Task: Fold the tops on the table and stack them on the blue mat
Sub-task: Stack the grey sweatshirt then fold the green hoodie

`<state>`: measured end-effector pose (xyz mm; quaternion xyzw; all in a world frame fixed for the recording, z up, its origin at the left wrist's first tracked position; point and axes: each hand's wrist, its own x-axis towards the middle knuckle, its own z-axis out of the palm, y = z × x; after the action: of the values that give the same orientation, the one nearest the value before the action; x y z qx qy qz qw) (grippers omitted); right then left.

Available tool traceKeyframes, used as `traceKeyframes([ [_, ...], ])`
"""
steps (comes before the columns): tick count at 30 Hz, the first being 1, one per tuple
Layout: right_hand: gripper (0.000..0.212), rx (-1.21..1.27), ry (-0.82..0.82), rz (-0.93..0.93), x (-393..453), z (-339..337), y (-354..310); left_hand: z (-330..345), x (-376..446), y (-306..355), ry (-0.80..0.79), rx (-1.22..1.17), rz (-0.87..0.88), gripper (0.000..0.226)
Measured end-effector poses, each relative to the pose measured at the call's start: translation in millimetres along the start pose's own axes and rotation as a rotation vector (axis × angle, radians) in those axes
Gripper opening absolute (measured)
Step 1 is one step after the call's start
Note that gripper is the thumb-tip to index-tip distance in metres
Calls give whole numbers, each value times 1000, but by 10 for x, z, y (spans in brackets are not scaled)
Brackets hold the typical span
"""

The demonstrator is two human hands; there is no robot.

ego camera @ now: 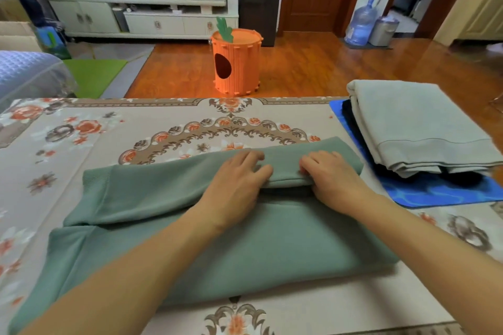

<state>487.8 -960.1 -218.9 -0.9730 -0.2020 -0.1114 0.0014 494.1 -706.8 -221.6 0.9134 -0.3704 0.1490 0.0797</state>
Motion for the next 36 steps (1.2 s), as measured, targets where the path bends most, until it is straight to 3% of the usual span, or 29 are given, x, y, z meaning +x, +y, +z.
traceKeyframes([
  [3,36,-7,-218,-74,-139,-39,-43,96,-143,29,-280,-57,46,29],
  [5,34,188,-512,-28,-203,-245,-47,137,-277,20,-366,-92,20,28],
  [6,29,346,-565,21,-164,-362,-32,146,-319,16,-386,-122,14,25],
  [8,13,583,-296,140,51,-518,31,150,-352,24,-414,-161,-2,22],
  [9,19,573,-122,202,202,-504,94,154,-346,33,-418,-162,-18,21],
  [10,35,491,-58,257,335,-446,135,157,-338,48,-423,-160,-36,20],
  [12,62,262,-214,410,436,-120,162,141,-344,109,-445,-163,-79,24],
  [14,73,178,-381,532,325,297,157,119,-382,176,-464,-161,-116,34],
  [17,81,190,-350,561,197,517,179,111,-480,260,-470,-166,-172,42],
  [21,66,40,-383,578,392,284,57,170,-493,310,-453,-180,-221,43],
  [24,61,89,-181,450,577,161,-404,197,-449,355,-450,-193,-263,43],
  [27,65,144,-248,375,464,402,-751,59,-441,276,-526,-285,-244,49],
  [29,67,130,-269,394,395,530,-733,-129,-383,50,-454,-380,-266,50],
  [31,68,127,-257,390,384,546,-697,-242,-361,-304,-238,-312,-363,48],
  [33,68,123,-235,388,388,536,-693,-237,-482,-733,-114,-44,-494,55],
  [36,68,116,-237,395,380,534,-689,-19,-993,-1159,-341,54,-752,65],
])
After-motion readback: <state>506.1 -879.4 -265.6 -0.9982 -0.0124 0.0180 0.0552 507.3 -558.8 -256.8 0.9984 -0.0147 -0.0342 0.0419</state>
